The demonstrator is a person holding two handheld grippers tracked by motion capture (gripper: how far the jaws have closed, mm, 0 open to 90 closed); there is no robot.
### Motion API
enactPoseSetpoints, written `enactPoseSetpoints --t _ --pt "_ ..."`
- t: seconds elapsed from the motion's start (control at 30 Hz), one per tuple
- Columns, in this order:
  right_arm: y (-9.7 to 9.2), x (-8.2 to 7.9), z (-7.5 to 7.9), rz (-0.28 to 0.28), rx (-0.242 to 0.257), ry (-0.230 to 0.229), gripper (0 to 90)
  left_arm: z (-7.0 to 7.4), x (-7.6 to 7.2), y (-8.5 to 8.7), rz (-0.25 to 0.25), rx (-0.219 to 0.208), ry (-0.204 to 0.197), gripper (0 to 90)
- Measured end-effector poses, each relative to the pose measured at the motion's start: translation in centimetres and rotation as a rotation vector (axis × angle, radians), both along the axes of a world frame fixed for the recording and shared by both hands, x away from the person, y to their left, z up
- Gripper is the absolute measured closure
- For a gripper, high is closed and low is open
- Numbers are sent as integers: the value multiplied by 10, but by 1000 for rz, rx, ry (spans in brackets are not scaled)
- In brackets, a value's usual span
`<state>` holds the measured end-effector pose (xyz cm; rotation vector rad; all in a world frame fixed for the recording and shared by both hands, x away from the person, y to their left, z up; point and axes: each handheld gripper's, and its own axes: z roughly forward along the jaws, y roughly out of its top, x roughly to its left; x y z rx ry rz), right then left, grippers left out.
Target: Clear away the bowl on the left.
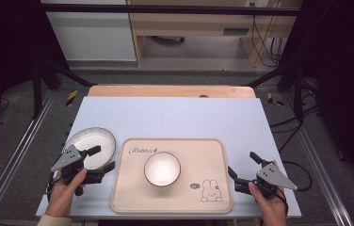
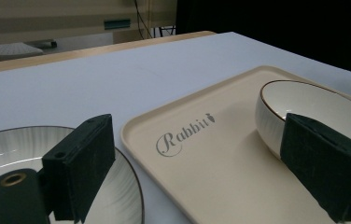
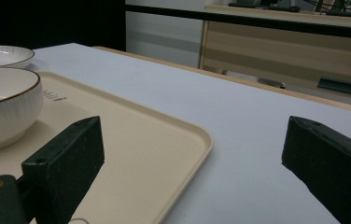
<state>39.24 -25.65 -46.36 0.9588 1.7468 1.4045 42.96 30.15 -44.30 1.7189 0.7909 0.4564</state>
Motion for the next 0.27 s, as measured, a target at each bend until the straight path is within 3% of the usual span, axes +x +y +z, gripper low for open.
enactPoseSetpoints --t 0.27 --pt "1 0 1 7 -1 -9 58 -8 -5 11 13 3 9 101"
